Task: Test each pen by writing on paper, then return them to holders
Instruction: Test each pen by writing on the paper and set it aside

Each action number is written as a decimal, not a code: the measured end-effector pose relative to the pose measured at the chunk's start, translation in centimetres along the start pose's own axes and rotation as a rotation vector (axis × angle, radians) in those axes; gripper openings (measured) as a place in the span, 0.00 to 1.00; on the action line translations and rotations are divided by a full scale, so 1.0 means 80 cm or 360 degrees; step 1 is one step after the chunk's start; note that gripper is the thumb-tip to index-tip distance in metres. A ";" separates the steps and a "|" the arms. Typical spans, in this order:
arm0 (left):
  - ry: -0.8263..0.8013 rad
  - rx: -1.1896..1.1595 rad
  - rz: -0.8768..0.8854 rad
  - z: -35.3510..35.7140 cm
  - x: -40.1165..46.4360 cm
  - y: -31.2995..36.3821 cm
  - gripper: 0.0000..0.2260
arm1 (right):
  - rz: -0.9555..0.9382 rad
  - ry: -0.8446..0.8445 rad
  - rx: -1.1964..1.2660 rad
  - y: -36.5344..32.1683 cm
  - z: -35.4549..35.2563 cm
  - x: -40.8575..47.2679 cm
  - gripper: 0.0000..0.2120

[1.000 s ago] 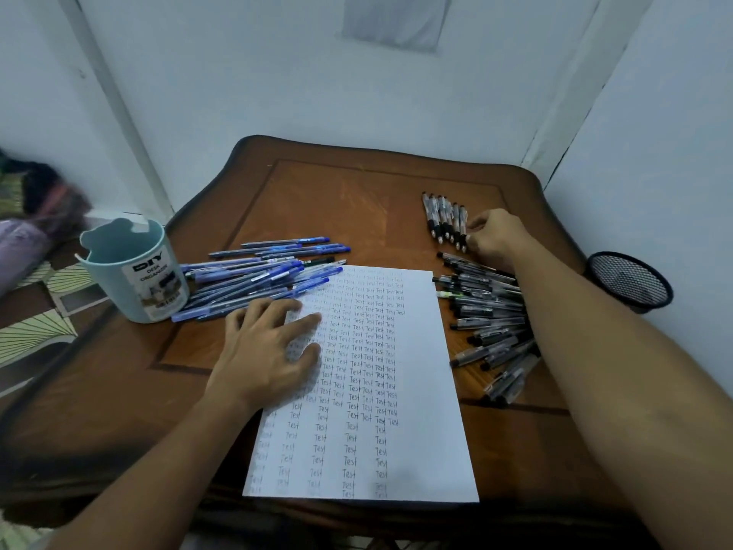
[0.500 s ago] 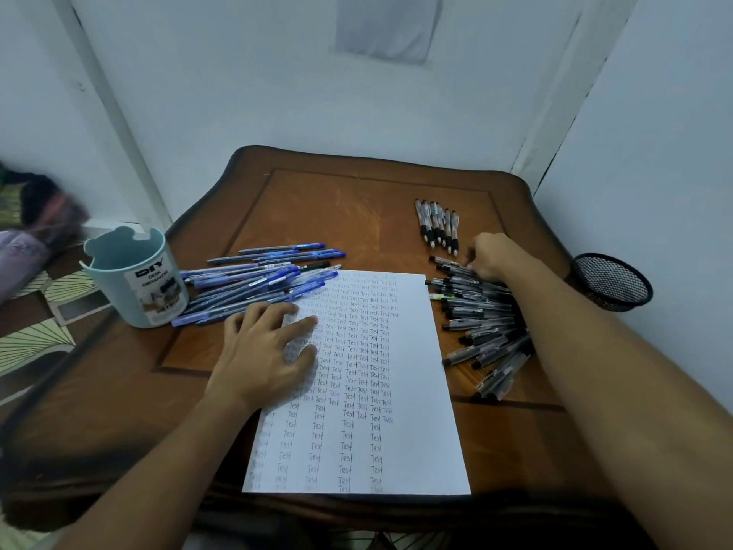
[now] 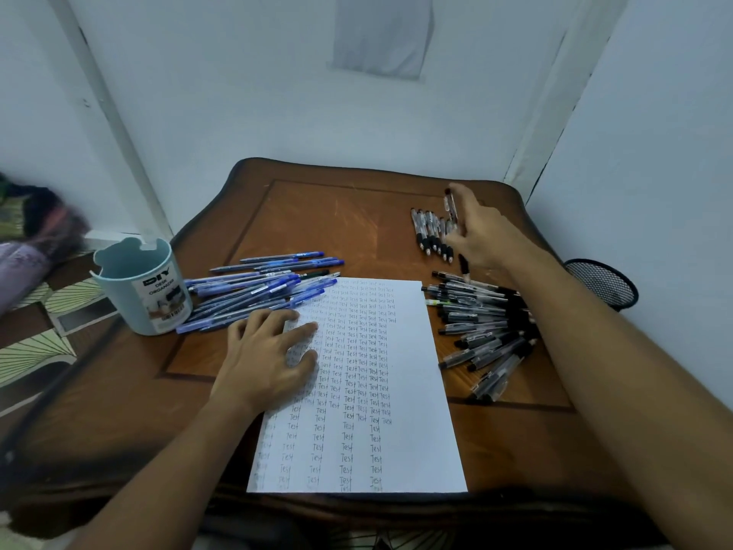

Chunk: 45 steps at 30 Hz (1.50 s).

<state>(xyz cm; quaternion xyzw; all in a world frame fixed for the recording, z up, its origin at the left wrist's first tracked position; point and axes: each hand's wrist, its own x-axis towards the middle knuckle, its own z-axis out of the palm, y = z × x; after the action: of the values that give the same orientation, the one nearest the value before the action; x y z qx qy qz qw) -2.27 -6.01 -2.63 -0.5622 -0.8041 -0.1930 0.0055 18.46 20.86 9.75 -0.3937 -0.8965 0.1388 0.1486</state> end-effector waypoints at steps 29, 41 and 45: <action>-0.0017 -0.0012 -0.0007 -0.004 -0.001 0.006 0.32 | 0.0687 0.0502 0.1727 -0.071 0.143 -0.118 0.09; -0.0004 0.0024 -0.0008 -0.003 -0.001 0.005 0.32 | 0.0538 0.0402 0.1543 -0.062 0.151 -0.118 0.12; 0.0006 0.0034 -0.0007 -0.001 -0.001 0.006 0.31 | 0.0517 0.0411 0.1511 -0.060 0.154 -0.119 0.13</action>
<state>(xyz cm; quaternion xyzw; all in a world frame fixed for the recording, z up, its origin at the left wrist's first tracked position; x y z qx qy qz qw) -1.81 -5.98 -2.43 -0.5600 -0.8074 -0.1855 0.0126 16.82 8.99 -1.33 -0.4310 -0.6364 0.5018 0.3969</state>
